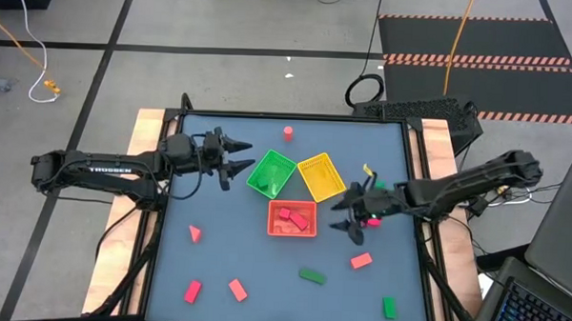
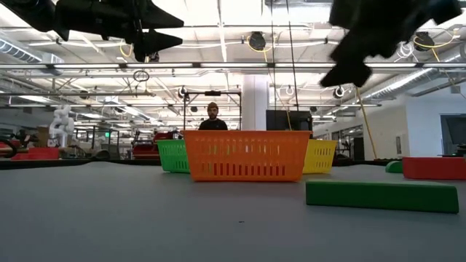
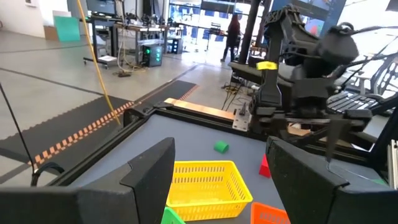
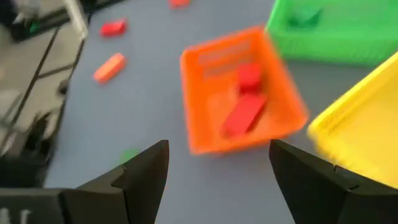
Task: Sort & place blocks by color
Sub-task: Put the orange block into the yellow bin
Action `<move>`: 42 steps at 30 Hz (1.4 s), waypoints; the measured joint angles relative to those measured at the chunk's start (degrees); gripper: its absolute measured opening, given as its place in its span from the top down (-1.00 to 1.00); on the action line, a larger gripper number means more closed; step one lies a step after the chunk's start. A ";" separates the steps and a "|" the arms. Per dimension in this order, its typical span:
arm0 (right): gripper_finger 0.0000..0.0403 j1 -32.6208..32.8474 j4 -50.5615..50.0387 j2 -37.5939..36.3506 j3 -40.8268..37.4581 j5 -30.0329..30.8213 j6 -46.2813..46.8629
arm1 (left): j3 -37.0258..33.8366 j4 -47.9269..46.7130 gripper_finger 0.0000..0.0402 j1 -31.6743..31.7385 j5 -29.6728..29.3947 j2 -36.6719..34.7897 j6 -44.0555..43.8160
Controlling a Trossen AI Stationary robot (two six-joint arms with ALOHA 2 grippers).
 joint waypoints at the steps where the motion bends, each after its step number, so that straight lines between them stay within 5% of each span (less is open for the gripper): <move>1: -0.34 1.31 -2.20 -0.48 0.00 -0.81 1.51 | 0.00 0.03 -0.26 -0.01 -0.02 0.00 0.00; 12: -0.34 17.03 -14.39 -0.04 -0.02 -0.96 17.04 | 0.00 -0.57 -0.26 -0.06 -0.04 0.00 -0.50; 22: -0.34 27.75 -20.29 3.46 -0.04 0.84 18.65 | 0.00 -1.09 -0.26 -0.06 -0.04 0.00 -0.35; 42: -0.18 29.25 -14.07 16.76 -0.04 5.08 11.42 | 0.00 -1.22 -0.26 -0.06 -0.09 0.00 0.11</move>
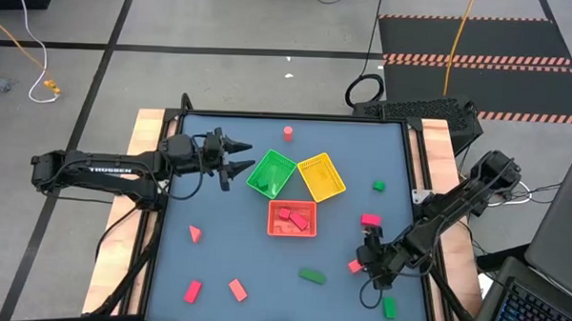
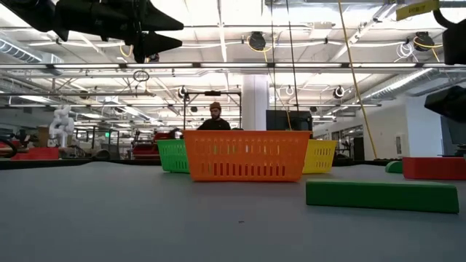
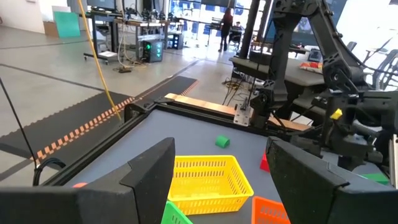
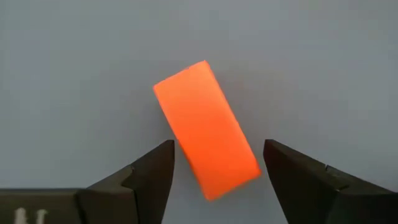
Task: Sort & place blocks by color
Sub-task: Put the orange block into the yellow bin
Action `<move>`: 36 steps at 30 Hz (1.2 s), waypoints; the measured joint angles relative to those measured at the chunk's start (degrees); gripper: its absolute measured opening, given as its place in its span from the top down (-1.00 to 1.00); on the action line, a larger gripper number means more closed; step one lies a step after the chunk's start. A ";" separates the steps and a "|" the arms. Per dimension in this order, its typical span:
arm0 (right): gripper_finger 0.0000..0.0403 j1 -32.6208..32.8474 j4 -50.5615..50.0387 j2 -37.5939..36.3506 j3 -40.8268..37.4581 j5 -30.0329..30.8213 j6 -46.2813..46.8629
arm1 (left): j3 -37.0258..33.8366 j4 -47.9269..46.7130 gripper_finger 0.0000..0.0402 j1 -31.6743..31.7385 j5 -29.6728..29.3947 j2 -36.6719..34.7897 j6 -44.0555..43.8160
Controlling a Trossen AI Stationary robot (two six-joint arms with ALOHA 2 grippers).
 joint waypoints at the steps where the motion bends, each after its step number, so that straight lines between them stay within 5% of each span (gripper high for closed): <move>1: -0.16 0.00 0.64 0.61 0.00 0.00 -0.38 | 0.00 0.02 -0.26 0.00 0.00 0.00 -0.02; 11: 0.39 -0.66 2.26 1.61 0.00 0.27 -1.31 | 0.00 0.09 -0.26 0.00 0.00 0.00 -0.35; 16: 0.39 -2.18 4.39 -1.10 -0.02 0.98 -2.60 | 0.00 0.19 -0.26 0.00 0.00 0.00 -0.35; 22: 0.39 -5.64 8.65 -7.12 -0.02 9.66 -10.41 | 0.00 0.55 -0.26 0.00 0.00 0.00 -0.12; 28: 0.39 -14.11 15.30 -11.39 0.02 20.02 -20.77 | 0.00 1.21 -0.26 0.00 0.00 0.00 0.00; 36: 0.39 -30.59 21.06 -10.39 -0.04 19.77 -23.81 | 0.00 2.21 -0.26 0.00 0.00 -0.02 0.04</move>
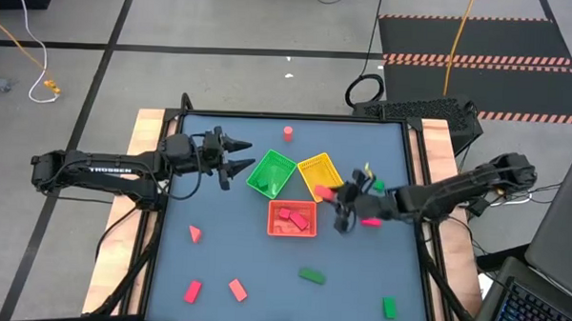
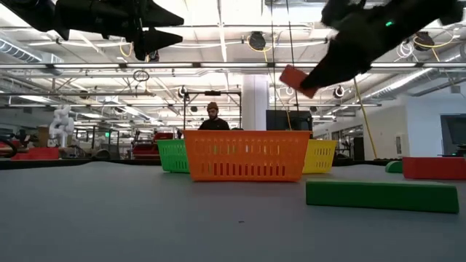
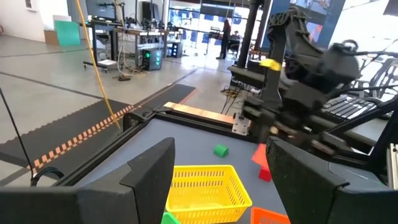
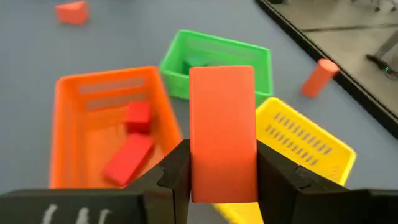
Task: Sort & place blocks by color
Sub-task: Put the orange block into the yellow bin
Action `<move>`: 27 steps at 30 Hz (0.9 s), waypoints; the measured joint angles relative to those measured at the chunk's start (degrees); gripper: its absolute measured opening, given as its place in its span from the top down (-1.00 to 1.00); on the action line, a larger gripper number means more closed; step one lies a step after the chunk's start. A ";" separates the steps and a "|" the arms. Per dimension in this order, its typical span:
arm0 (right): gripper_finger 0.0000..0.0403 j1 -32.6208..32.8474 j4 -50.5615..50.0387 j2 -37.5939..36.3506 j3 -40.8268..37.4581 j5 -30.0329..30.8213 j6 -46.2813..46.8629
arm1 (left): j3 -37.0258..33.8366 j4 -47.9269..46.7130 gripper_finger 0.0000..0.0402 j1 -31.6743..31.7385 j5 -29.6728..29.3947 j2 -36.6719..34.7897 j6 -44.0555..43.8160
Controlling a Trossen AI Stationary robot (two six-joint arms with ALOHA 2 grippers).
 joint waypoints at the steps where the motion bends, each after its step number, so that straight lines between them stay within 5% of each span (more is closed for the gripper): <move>1: 0.39 -1.55 1.00 0.00 -0.05 -0.68 -0.46 | 0.00 0.00 -0.26 0.00 0.01 0.00 0.11; 17: 0.39 -18.23 7.66 8.75 0.02 -13.81 0.79 | 0.00 -0.04 -0.26 0.07 0.00 0.00 1.47; 27: 0.28 -20.76 8.23 14.21 0.02 -13.92 1.02 | 0.00 -0.05 -0.26 0.07 0.00 0.00 1.44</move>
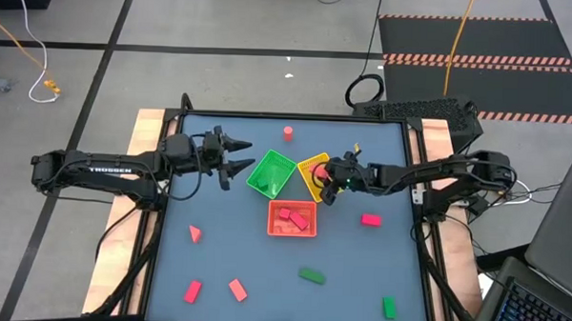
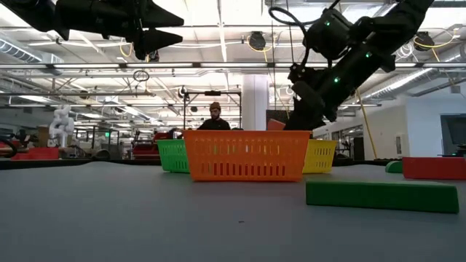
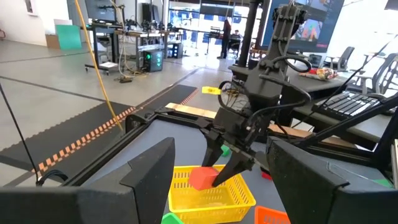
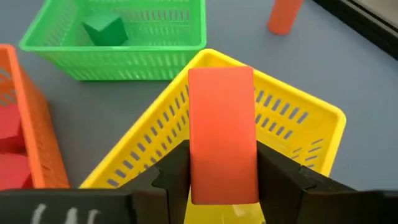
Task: Sort & place blocks by color
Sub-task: Put the orange block into the yellow bin
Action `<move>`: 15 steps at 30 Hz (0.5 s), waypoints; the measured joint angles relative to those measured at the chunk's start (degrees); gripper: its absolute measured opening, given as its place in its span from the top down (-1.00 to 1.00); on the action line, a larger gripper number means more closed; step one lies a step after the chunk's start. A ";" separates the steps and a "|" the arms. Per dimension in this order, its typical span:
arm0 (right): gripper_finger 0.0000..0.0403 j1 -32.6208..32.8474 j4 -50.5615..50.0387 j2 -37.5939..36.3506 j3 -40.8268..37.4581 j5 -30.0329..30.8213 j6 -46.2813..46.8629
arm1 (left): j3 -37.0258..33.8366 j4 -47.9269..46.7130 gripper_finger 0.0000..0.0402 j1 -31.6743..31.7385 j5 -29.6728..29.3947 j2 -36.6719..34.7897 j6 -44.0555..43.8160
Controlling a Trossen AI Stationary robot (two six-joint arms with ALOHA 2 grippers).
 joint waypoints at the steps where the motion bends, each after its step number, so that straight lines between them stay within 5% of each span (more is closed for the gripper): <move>1: 0.29 -0.02 0.07 0.21 0.00 0.01 0.00 | 0.00 -0.02 -0.26 0.00 0.00 0.00 0.00; 15: 0.22 0.01 0.11 0.28 0.00 0.02 -0.02 | 0.00 -0.09 -0.26 0.00 0.00 0.00 -0.99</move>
